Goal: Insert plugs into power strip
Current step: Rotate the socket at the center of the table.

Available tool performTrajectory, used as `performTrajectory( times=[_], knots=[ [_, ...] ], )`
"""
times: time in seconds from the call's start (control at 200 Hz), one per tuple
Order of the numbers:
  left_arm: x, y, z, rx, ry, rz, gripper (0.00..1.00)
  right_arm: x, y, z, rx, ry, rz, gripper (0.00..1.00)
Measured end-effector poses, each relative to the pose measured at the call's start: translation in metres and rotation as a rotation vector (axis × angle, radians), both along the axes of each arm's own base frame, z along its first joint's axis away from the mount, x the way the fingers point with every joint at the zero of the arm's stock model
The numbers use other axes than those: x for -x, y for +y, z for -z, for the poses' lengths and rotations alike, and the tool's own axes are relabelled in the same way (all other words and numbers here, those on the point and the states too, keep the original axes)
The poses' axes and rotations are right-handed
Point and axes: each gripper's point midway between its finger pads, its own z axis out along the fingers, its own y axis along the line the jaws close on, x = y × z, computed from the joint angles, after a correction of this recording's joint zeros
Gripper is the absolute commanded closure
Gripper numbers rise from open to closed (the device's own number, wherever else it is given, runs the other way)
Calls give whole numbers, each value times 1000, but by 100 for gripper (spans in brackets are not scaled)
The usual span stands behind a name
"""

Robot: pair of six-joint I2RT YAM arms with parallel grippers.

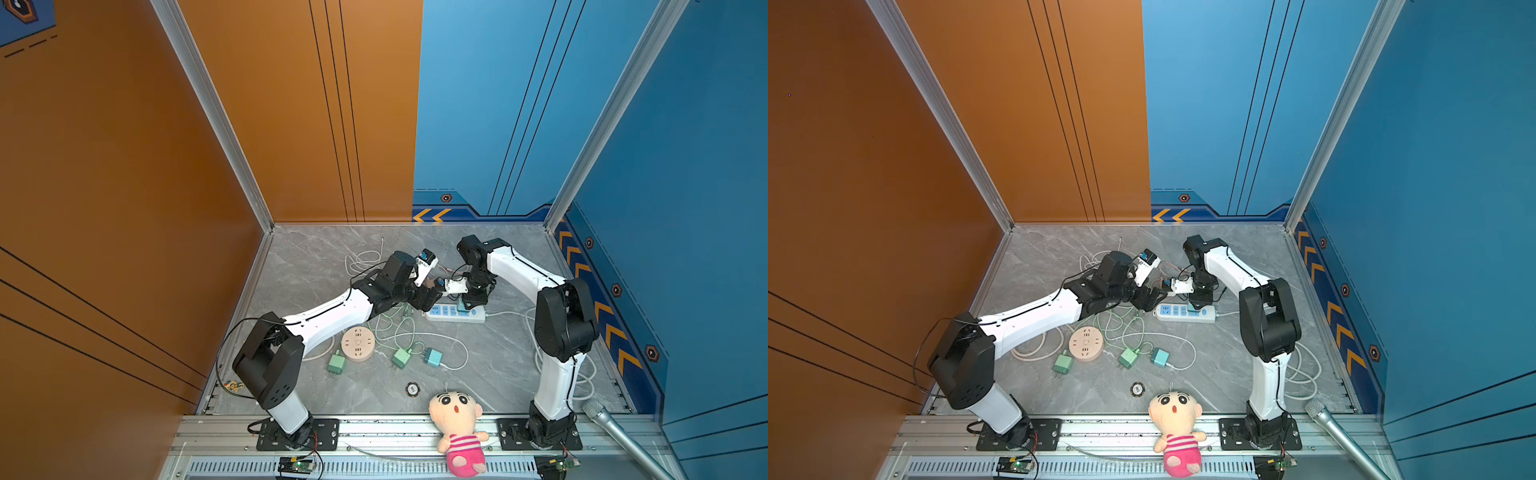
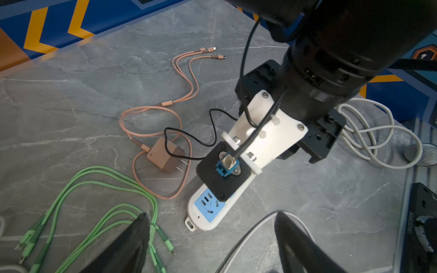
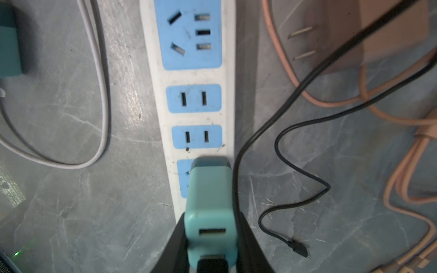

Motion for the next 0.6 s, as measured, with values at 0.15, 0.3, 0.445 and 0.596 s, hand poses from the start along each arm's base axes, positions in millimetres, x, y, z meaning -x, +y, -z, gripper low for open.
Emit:
performTrajectory(
  times=[0.15,0.3,0.445,0.596],
  knots=[
    [1,12,8,-2,22,-28,17,1,-1,1,41,-26,6,100],
    [3,20,1,18,14,-44,17,3,-1,3,74,-42,6,100],
    [5,22,-10,47,-3,-52,17,2,-1,1,75,-61,10,100],
    [5,21,-13,61,-7,-51,17,1,0,-1,35,-67,28,99]
  ],
)
